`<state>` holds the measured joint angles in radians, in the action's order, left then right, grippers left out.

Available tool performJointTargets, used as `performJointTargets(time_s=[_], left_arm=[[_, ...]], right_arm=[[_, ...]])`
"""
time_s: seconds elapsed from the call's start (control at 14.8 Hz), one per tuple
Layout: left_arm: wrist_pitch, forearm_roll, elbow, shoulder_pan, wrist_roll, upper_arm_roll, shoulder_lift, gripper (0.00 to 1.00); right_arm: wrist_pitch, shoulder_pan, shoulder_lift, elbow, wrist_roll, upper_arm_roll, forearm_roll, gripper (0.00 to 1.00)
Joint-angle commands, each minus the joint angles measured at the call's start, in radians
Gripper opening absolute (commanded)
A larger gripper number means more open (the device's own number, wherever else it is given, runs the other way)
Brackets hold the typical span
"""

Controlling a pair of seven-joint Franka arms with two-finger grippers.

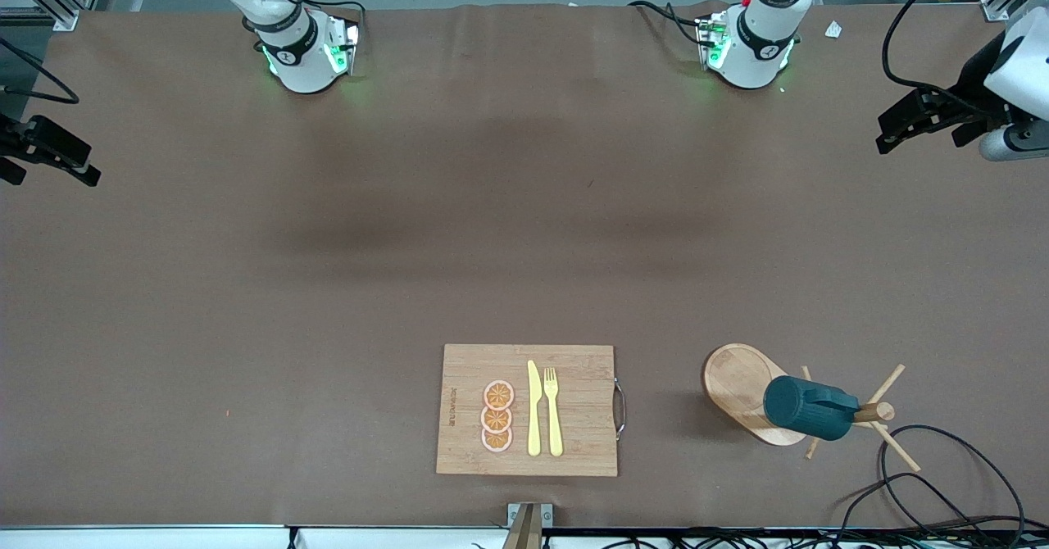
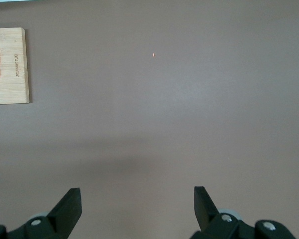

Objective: Pass cup and hang on rack

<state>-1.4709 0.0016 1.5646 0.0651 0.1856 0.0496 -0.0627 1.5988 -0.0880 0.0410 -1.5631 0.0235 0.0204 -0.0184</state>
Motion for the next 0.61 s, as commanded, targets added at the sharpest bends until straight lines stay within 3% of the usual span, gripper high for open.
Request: performJointTargets(time_s=[0.0, 0.2, 0.54], left_arm=[[-0.008, 0.000, 0.043, -0.001, -0.053, 0.001, -0.045, 1.00], [0.007, 0.000, 0.038, -0.007, -0.100, -0.001, -0.048, 1.00], [0.015, 0.000, 0.026, -0.005, -0.017, -0.001, -0.045, 1.00]], right_arm=[[0.001, -0.006, 0.013, -0.011, 0.006, 0.006, 0.011, 1.00], [0.001, -0.006, 0.013, -0.012, 0.006, 0.006, 0.011, 1.00], [0.000, -0.006, 0.014, -0.012, 0.006, 0.006, 0.011, 1.00]])
